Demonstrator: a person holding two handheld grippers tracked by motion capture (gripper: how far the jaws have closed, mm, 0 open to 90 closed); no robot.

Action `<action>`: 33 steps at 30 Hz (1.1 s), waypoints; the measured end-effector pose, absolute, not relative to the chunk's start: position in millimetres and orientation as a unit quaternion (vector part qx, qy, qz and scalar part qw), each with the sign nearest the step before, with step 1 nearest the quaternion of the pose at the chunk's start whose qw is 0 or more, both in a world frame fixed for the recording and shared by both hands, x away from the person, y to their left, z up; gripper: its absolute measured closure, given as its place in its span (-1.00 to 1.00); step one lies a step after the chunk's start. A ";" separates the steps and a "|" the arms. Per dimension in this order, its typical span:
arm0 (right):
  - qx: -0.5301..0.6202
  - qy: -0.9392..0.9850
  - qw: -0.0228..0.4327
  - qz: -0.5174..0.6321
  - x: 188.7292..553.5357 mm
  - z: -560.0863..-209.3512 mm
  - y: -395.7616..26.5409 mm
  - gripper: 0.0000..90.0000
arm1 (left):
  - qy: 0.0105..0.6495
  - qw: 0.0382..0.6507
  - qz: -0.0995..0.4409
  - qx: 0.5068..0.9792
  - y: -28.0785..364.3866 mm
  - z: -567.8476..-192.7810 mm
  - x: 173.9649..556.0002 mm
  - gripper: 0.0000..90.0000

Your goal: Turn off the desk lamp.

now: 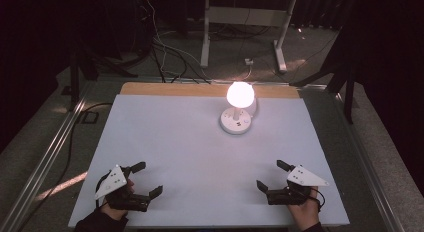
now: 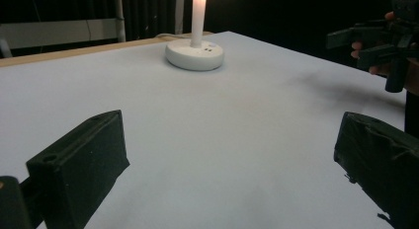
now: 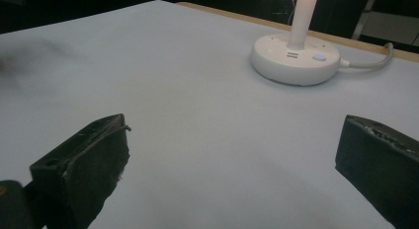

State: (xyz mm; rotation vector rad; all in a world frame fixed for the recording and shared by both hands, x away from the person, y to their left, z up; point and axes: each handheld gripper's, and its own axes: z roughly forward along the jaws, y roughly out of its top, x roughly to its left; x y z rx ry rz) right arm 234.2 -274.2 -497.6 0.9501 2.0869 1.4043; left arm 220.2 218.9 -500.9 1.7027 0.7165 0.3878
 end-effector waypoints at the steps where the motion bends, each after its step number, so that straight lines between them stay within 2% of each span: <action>1: 0.344 0.758 0.225 0.507 234.1 -497.7 -274.0 -1.00 | 0.307 0.587 0.168 0.730 218.8 -500.7 220.2 -0.99; 17: 0.344 0.762 0.231 0.498 234.8 -497.7 -272.9 -1.00 | 0.308 0.589 0.169 0.728 219.2 -500.1 219.5 -0.99; 33: 0.366 0.755 0.218 0.499 235.1 -466.9 -269.5 -1.00 | 0.313 0.589 0.169 0.726 221.0 -500.5 219.1 -0.99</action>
